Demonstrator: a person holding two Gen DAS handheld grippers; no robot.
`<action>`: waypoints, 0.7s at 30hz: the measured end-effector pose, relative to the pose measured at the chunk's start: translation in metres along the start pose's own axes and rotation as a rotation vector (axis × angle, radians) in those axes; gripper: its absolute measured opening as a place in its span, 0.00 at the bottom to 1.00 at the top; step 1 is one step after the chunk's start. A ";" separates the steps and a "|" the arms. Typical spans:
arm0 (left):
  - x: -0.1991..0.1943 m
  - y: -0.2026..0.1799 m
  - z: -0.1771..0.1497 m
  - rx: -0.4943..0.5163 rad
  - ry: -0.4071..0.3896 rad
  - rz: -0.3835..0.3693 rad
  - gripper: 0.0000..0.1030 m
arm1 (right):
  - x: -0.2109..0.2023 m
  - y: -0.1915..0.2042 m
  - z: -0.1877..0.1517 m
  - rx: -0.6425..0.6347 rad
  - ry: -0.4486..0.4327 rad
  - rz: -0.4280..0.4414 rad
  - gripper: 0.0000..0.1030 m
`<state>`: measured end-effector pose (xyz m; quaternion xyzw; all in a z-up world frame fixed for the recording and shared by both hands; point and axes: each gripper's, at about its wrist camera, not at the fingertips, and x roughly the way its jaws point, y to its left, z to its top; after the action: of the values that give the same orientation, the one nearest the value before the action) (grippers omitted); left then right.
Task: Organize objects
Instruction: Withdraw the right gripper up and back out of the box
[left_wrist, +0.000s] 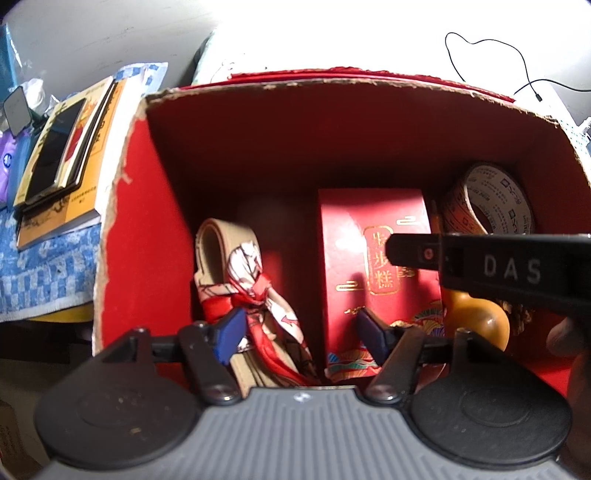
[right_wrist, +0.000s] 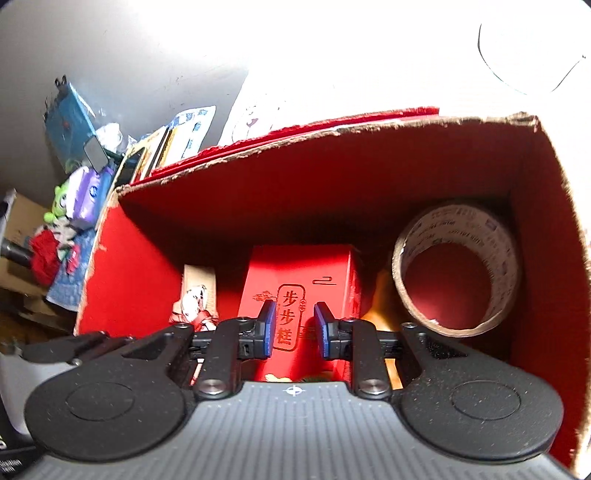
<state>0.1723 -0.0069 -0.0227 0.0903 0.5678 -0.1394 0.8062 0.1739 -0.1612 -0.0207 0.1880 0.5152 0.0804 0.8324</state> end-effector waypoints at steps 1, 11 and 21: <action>0.000 -0.001 0.000 0.002 0.001 0.005 0.68 | 0.000 0.000 0.000 -0.004 0.000 -0.005 0.24; 0.005 -0.010 0.001 0.028 -0.001 0.043 0.75 | 0.000 0.005 -0.005 -0.056 -0.025 -0.071 0.24; 0.001 -0.012 0.002 0.015 -0.017 0.063 0.74 | -0.008 0.002 -0.011 -0.055 -0.057 -0.100 0.24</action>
<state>0.1706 -0.0188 -0.0226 0.1128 0.5566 -0.1188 0.8145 0.1606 -0.1596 -0.0175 0.1413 0.4975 0.0473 0.8546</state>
